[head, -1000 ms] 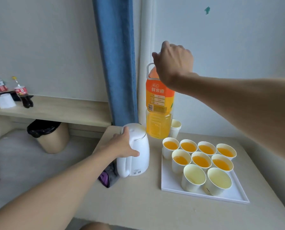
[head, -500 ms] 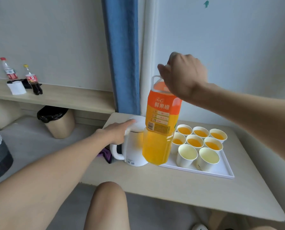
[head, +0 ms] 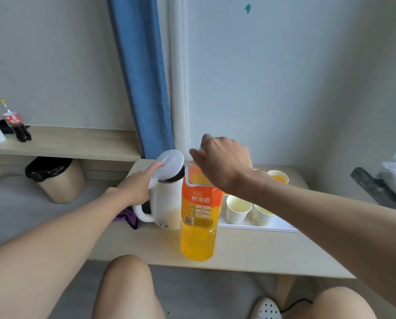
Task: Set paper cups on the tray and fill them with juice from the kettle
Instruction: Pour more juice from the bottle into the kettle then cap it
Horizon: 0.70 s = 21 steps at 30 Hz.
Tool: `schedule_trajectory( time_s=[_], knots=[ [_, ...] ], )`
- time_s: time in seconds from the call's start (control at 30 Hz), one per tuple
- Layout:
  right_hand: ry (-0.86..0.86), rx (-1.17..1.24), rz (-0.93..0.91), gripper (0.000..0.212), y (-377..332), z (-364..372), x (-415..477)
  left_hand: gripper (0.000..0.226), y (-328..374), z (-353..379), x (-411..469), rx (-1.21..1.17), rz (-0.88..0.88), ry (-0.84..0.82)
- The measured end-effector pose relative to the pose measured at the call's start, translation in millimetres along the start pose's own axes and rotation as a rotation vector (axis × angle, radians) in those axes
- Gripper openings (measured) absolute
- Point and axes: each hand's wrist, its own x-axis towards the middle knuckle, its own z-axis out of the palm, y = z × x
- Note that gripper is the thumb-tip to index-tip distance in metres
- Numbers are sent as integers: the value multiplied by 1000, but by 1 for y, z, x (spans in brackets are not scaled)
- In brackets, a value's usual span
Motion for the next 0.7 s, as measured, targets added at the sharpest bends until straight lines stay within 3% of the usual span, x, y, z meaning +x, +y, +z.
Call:
schedule_trajectory(
  time_s=[0.37, 0.43, 0.5, 0.6, 0.7],
  knots=[
    [-52, 6, 40, 29, 6, 18, -8, 89, -22, 10, -22, -140, -4, 152],
    [-56, 9, 55, 30, 7, 21, -9, 79, -23, 12, -27, -118, -15, 184],
    [-51, 17, 60, 30, 7, 22, -10, 55, -18, 13, -34, -60, -11, 371],
    [-49, 54, 65, 28, 4, 24, -9, 17, 4, 13, -52, -81, 190, 662],
    [-69, 29, 94, 27, 0, 22, -6, 12, 44, 15, -64, -288, 416, 609]
  ],
)
